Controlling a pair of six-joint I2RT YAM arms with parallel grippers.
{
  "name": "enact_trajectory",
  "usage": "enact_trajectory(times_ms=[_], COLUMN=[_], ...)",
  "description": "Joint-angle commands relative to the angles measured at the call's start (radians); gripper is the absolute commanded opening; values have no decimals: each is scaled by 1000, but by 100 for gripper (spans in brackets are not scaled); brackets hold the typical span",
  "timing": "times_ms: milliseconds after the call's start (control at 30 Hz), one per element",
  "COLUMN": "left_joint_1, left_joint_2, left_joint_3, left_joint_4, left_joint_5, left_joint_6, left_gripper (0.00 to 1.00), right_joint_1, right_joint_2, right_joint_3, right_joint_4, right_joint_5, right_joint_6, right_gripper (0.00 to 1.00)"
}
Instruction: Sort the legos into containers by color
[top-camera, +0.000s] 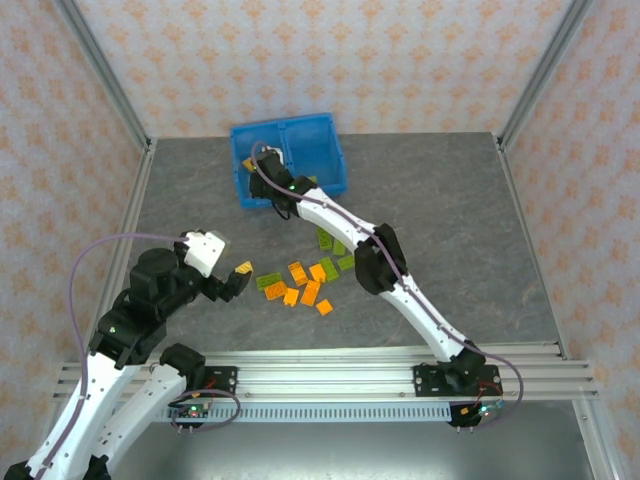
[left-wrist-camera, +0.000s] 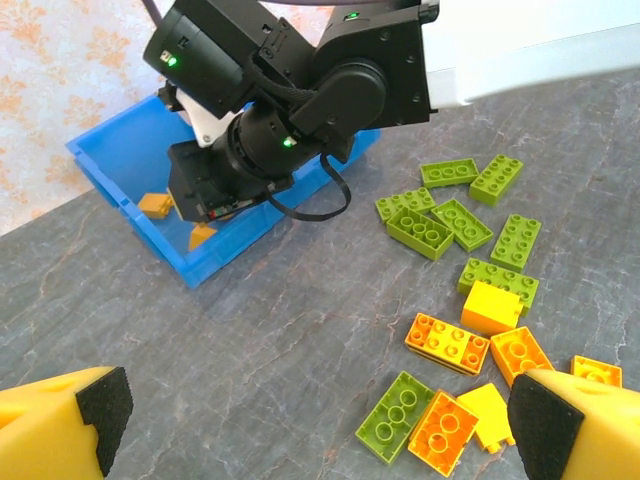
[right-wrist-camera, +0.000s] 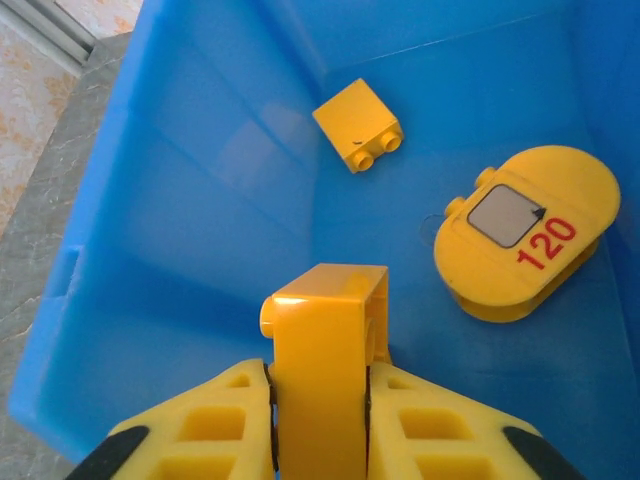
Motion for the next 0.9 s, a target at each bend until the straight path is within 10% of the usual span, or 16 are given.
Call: enact_trajectory(times_ms=[0, 167, 367, 633, 867], left_joint_1=[16, 38, 52, 54, 29], left_joint_2=[-1, 17, 46, 262, 366], left_joint_3=[-11, -9, -15, 62, 168], left_joint_4=[34, 33, 39, 36, -72], left_joint_5=[-10, -3, -6, 30, -180], left_joint_6=[-16, -17, -28, -217, -799], left_gripper=[100, 100, 100, 100, 97], right_joint_1=[-14, -15, -6, 10, 15], right_joint_2=[10, -1, -208, -863, -1376], right_joint_3=[56, 118, 24, -813, -1328], right_joint_4=[55, 47, 3, 255, 141], right_joint_5=[-34, -70, -126, -132, -237], right_joint_6=[2, 12, -23, -128, -256], right_gripper=[26, 48, 51, 61, 78])
